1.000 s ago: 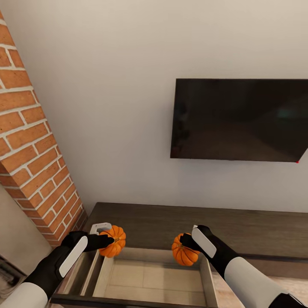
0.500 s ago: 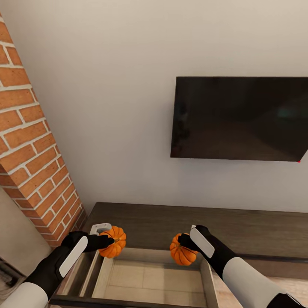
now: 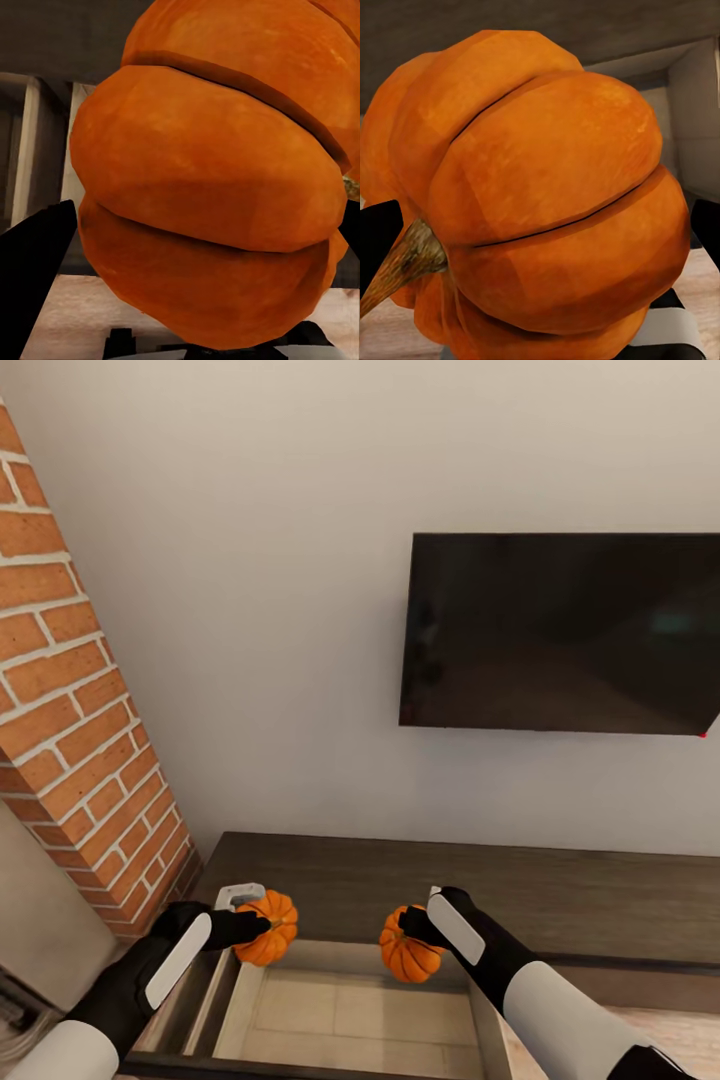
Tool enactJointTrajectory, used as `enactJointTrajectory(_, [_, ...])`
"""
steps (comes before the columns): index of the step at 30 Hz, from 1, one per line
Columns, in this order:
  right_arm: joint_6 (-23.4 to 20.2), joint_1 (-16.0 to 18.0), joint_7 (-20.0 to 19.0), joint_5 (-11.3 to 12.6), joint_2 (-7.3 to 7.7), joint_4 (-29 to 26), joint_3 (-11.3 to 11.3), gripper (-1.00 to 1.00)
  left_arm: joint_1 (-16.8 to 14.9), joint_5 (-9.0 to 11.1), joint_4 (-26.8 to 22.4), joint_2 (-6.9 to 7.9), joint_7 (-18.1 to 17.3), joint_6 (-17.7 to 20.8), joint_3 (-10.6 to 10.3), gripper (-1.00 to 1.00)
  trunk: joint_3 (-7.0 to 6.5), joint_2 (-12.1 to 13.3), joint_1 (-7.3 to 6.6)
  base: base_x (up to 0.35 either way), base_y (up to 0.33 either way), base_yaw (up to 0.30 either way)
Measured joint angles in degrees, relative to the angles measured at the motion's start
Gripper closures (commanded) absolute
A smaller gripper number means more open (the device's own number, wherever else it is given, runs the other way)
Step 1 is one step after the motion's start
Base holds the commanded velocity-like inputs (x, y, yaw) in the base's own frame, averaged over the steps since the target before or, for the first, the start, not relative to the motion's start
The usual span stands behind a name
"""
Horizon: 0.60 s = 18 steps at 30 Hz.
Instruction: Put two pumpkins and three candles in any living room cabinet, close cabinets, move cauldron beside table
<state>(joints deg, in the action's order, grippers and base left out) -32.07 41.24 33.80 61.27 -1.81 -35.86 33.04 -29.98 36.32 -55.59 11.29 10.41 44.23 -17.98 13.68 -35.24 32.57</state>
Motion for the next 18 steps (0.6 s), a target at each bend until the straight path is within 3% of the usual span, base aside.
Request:
enactJointTrajectory(4, [0.05, 0.0, 0.07, -0.01, -0.29, -0.02, 0.03, 1.0, -0.01, 0.34, 0.03, -0.69, 1.75, 0.02, -0.07, 1.0, 0.72, -1.61, 0.88, 0.0, 0.0, 0.0])
enactJointTrajectory(11, [0.12, 0.0, 0.09, -1.15, -0.64, -0.02, 0.03, 1.0, 0.0, -0.07, 4.02, -4.64, 2.99, -0.03, -0.42, 1.0, 1.99, -4.42, 2.42, 0.0, 0.0, 0.0])
enactJointTrajectory(18, [-0.06, 0.0, 0.43, -1.83, -0.68, -0.01, 0.03, 1.0, -0.02, -0.07, 4.74, -6.33, 6.73, -0.04, -0.32, 1.0, 3.24, -7.24, 3.96, 0.0, 0.0, 0.0])
